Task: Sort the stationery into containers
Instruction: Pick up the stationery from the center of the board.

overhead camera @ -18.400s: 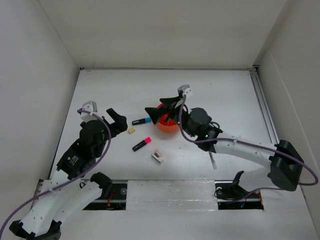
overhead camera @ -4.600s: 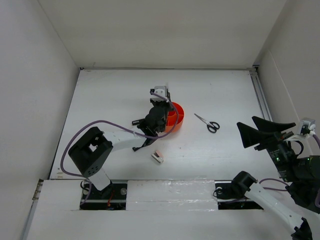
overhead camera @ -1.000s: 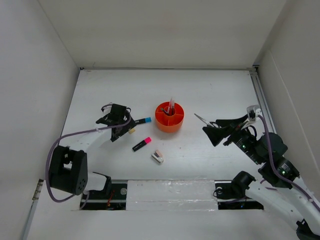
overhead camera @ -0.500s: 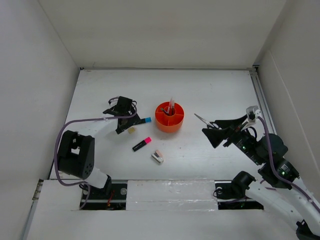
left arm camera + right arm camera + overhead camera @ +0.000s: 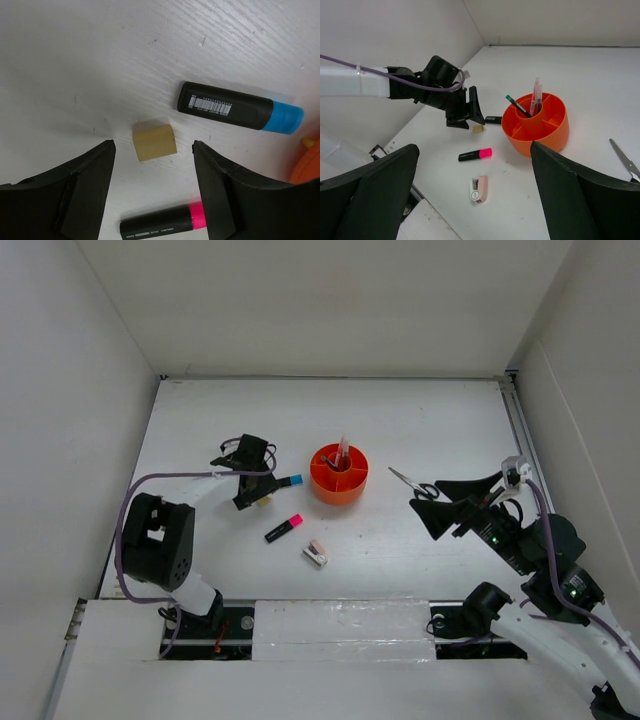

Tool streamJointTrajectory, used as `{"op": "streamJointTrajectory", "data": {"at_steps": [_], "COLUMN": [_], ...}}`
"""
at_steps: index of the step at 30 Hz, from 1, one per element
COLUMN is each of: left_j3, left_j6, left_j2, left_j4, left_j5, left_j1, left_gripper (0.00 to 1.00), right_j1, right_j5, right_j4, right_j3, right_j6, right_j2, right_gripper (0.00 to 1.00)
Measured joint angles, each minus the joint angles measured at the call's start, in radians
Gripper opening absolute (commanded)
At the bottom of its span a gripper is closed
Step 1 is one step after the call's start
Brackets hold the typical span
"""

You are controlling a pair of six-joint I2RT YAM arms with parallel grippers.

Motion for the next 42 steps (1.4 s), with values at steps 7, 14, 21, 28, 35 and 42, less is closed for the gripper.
{"op": "streamJointTrajectory", "data": {"at_steps": [7, 14, 21, 28, 35, 42], "left_j3": [0.001, 0.006, 0.015, 0.01, -0.03, -0.031], "left_j6": [0.009, 0.019, 0.022, 0.015, 0.002, 0.027], "left_j2": [0.042, 0.058, 0.07, 0.055, -0.141, -0.394], "left_j4": [-0.002, 0.001, -0.001, -0.002, 0.002, 0.201], "left_j5": [-0.002, -0.027, -0.041, -0.045, -0.047, 0.041], "left_j1": [-0.009, -0.018, -0.023, -0.023, -0.023, -0.023], "left_gripper": [0.54, 0.28, 0.14, 0.0, 0.0, 0.0], "right_j1": [0.0, 0.0, 0.0, 0.0, 0.0, 0.0], "right_j5": [0.01, 0.014, 0.02, 0.022, 0.034, 0.056], "right_j4": [-0.002, -0.005, -0.008, -0.008, -0.008, -0.008], "right_j3": [0.0, 0.0, 0.0, 0.0, 0.0, 0.0], "right_j6": [-0.003, -0.003, -0.003, -0.003, -0.003, 0.002], "right_j2": [-0.011, -0.02, -0.038, -0.04, -0.051, -0.057], "right_gripper": [0.99, 0.99, 0.99, 0.99, 0.99, 0.99]}}
